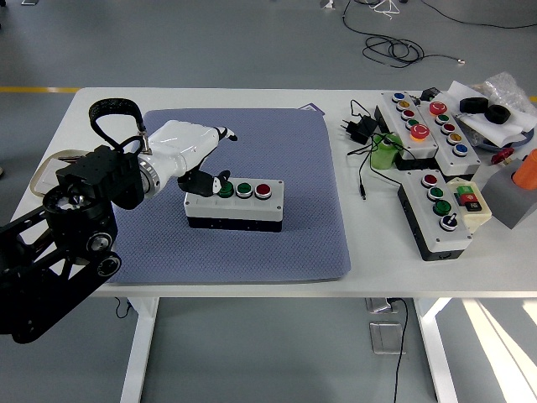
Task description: Pick up the button,place it on the desk,press the button,press the button
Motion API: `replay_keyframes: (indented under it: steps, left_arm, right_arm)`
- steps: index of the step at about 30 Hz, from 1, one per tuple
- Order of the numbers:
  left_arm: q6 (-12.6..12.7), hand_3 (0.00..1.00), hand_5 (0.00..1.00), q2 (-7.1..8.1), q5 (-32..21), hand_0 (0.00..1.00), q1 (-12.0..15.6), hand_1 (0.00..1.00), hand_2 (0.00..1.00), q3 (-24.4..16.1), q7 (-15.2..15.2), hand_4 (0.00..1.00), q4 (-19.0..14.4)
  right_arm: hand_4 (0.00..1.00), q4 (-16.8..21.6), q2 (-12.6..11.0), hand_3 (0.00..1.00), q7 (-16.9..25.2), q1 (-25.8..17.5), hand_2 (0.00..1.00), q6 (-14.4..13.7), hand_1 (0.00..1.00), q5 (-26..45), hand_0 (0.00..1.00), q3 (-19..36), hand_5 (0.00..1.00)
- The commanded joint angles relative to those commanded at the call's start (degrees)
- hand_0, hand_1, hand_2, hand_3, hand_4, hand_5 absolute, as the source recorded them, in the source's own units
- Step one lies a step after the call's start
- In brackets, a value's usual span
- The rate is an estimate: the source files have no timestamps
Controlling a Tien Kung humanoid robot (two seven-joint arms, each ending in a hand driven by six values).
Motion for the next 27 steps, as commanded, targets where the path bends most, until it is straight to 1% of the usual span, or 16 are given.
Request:
replay_keyframes:
  steps: [2, 3, 8, 9, 14, 15, 19, 20, 21, 27]
  left_arm:
    - [0.0, 0.821, 0.326, 0.06, -1.7, 0.002, 0.2, 0.042, 0.077, 0.7, 0.0, 0.544, 0.0]
    - [0.1, 0.805, 0.311, 0.08, -2.3, 0.002, 0.2, 0.036, 0.083, 1.0, 0.0, 0.539, 0.0]
    - [0.5, 0.805, 0.311, -0.11, -4.1, 0.002, 0.3, 0.036, 0.083, 2.9, -0.3, 0.539, 0.6]
    - [0.8, 0.812, 0.282, -0.23, -4.4, 0.002, 0.3, 0.038, 0.078, 3.6, -0.5, 0.540, 1.0]
    - [1.5, 0.812, 0.282, -0.79, -5.2, 0.002, -0.1, 0.038, 0.078, 5.1, -0.7, 0.540, 2.3]
    - [1.6, 0.819, 0.254, -0.86, -5.3, 0.002, -0.1, 0.043, 0.079, 5.2, -0.8, 0.539, 2.5]
    - [1.9, 0.819, 0.254, -1.44, -6.1, 0.002, -0.6, 0.043, 0.079, 6.4, -0.9, 0.539, 3.9]
    - [2.0, 0.819, 0.254, -1.55, -6.2, 0.002, -0.7, 0.043, 0.079, 6.5, -0.9, 0.539, 4.1]
    - [2.0, 0.825, 0.233, -1.62, -6.2, 0.003, -0.8, 0.045, 0.081, 6.6, -0.9, 0.534, 4.3]
    - [2.2, 0.828, 0.224, -2.13, -6.6, 0.006, -1.2, 0.047, 0.082, 7.1, -1.0, 0.533, 6.0]
  right_arm:
    - [0.412, 0.0, 0.0, 0.751, 0.0, 0.0, 0.817, 0.0, 0.797, -0.1, 0.787, 0.0, 0.479]
    - [0.412, 0.0, 0.0, 0.751, 0.0, 0.0, 0.817, 0.0, 0.797, -0.1, 0.787, 0.0, 0.479]
    - [0.412, 0.0, 0.0, 0.751, 0.0, 0.0, 0.817, 0.0, 0.797, 0.0, 0.787, 0.0, 0.479]
    - [0.412, 0.0, 0.0, 0.751, 0.0, 0.0, 0.817, 0.0, 0.797, 0.0, 0.787, 0.0, 0.479]
    - [0.412, 0.0, 0.0, 0.751, 0.0, 0.0, 0.817, 0.0, 0.797, -0.2, 0.787, 0.2, 0.479]
    - [0.412, 0.0, 0.0, 0.751, 0.0, 0.0, 0.817, 0.0, 0.797, -0.2, 0.787, 0.2, 0.479]
    - [0.412, 0.0, 0.0, 0.751, -0.1, -0.1, 0.817, 0.0, 0.797, -0.3, 0.787, 0.2, 0.479]
    - [0.412, 0.0, 0.0, 0.751, -0.1, -0.1, 0.817, 0.1, 0.797, -0.4, 0.787, 0.3, 0.479]
    - [0.412, 0.0, 0.0, 0.751, -0.1, -0.2, 0.817, 0.1, 0.797, -0.5, 0.787, 0.3, 0.479]
    - [0.412, 0.0, -0.1, 0.751, -0.1, -0.3, 0.817, 0.1, 0.797, -0.4, 0.787, 0.3, 0.479]
